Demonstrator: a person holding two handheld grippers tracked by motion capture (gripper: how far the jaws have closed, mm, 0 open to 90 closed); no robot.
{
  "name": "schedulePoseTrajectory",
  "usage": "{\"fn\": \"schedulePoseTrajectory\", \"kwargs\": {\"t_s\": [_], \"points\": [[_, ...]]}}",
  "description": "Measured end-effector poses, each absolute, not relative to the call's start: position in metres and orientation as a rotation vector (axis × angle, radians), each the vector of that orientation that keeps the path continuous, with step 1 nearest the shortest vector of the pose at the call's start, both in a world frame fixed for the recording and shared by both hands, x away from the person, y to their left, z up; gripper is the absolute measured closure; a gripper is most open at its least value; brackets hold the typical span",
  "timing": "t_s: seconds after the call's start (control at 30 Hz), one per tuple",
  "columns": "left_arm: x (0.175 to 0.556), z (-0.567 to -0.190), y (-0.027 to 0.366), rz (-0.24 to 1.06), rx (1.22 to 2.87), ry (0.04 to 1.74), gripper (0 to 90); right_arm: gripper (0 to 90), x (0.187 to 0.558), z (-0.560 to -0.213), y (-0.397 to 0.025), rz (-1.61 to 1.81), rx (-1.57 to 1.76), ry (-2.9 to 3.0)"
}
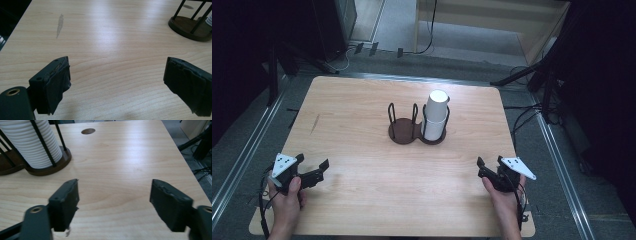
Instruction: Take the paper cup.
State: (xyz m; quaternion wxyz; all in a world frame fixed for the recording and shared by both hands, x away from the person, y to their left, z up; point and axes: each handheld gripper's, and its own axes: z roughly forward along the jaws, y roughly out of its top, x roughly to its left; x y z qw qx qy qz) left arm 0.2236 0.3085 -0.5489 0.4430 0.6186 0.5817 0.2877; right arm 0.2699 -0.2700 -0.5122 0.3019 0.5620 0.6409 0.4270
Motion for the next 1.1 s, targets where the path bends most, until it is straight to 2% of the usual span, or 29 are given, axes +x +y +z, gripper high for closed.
{"fn": "schedulePoseTrajectory", "kwargs": {"t_s": [0.17, 0.47, 0.53, 0.6, 1.1], "points": [[0.225, -0.549, 0.311, 0.692, 1.520, 1.449, 7.7, 14.6, 0.280, -0.492, -0.253, 1.201, 1.460, 1.719], [0.224, -0.549, 0.306, 0.729, 1.555, 1.443, 7.6, 10.7, 0.292, -0.476, -0.230, 1.251, 1.388, 1.764], [0.224, -0.549, 0.306, 0.726, 1.561, 1.442, 7.4, 10.6, 0.294, -0.475, -0.227, 1.251, 1.383, 1.770], [0.225, -0.549, 0.306, 0.709, 1.574, 1.432, 0.9, 10.3, 0.297, -0.475, -0.222, 1.258, 1.382, 1.776], [0.226, -0.548, 0.306, 0.730, 1.573, 1.446, 0.9, 10.1, 0.323, -0.458, -0.182, 1.303, 1.354, 1.786]]}}
